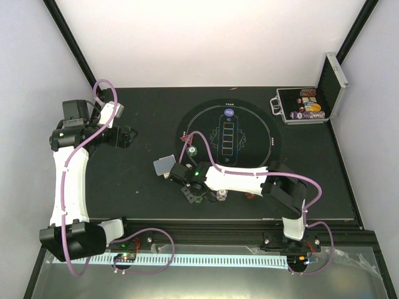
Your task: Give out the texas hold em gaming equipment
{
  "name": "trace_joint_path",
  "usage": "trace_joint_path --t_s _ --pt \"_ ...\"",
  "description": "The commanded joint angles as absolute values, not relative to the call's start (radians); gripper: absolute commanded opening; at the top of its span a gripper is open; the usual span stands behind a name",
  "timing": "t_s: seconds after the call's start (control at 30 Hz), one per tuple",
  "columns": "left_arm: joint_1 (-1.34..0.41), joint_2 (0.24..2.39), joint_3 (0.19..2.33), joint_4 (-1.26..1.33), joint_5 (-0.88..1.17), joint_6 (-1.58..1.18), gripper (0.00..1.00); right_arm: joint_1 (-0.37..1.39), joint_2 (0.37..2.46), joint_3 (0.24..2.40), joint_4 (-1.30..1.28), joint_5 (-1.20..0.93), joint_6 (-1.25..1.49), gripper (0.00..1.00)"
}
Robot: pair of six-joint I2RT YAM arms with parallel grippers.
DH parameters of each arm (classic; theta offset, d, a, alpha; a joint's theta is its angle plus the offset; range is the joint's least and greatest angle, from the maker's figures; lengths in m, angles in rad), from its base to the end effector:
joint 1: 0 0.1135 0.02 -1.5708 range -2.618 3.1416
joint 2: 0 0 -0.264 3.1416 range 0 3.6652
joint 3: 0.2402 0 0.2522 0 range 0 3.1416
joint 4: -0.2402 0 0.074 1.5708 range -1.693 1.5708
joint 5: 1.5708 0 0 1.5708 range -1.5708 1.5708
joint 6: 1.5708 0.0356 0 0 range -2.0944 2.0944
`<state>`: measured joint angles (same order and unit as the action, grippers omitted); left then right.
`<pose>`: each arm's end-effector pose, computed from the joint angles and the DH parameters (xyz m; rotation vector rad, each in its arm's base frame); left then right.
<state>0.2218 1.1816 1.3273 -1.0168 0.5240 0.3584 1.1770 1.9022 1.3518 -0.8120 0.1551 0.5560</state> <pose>0.2195 0.0312 0.3725 0.3831 2.2888 -0.3524 0.1465 0.3383 0.1793 -0.8600 2.7569 0.0848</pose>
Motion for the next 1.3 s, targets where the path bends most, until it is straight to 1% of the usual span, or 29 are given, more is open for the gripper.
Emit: trace_joint_path --t_s 0.0,0.07,0.2,0.53,0.63,0.7,0.77,0.83,0.87,1.07,1.1,1.17,1.27 --pt "0.230 1.163 1.365 -1.018 0.538 0.364 0.99 1.180 1.903 1.359 -0.811 0.170 0.558 0.49" --pt "0.229 1.163 1.366 -1.019 0.538 0.364 0.99 1.179 1.904 1.354 -0.806 0.168 0.558 0.48" --pt "0.230 1.164 1.367 -1.017 0.538 0.362 0.99 1.179 1.899 1.348 -0.799 0.168 0.560 0.40" --pt "0.229 1.160 1.368 -1.017 0.534 0.362 0.99 1.179 1.908 1.335 -0.791 0.164 0.557 0.37" --pt "0.230 1.160 1.368 -1.015 0.534 0.362 0.99 1.179 1.906 1.332 -0.789 0.173 0.560 0.29" --pt "0.229 1.160 1.368 -1.015 0.534 0.362 0.99 1.179 1.910 1.331 -0.790 0.173 0.556 0.28" --pt "0.230 1.160 1.368 -1.014 0.534 0.361 0.99 1.180 1.915 1.333 -0.795 0.180 0.554 0.29" --pt "0.231 1.158 1.368 -1.014 0.533 0.360 0.99 1.180 1.915 1.331 -0.796 0.183 0.552 0.38" --pt "0.230 1.158 1.368 -1.014 0.534 0.362 0.99 1.180 1.913 1.329 -0.796 0.187 0.551 0.40" --pt "0.230 1.157 1.368 -1.013 0.532 0.361 0.99 1.179 1.911 1.333 -0.798 0.195 0.551 0.40" --pt "0.230 1.157 1.368 -1.012 0.532 0.360 0.99 1.179 1.913 1.334 -0.798 0.195 0.550 0.41" --pt "0.230 1.157 1.370 -1.013 0.532 0.360 0.99 1.179 1.916 1.337 -0.798 0.192 0.548 0.47" --pt "0.230 1.158 1.370 -1.012 0.532 0.361 0.99 1.180 1.917 1.334 -0.797 0.194 0.549 0.49"
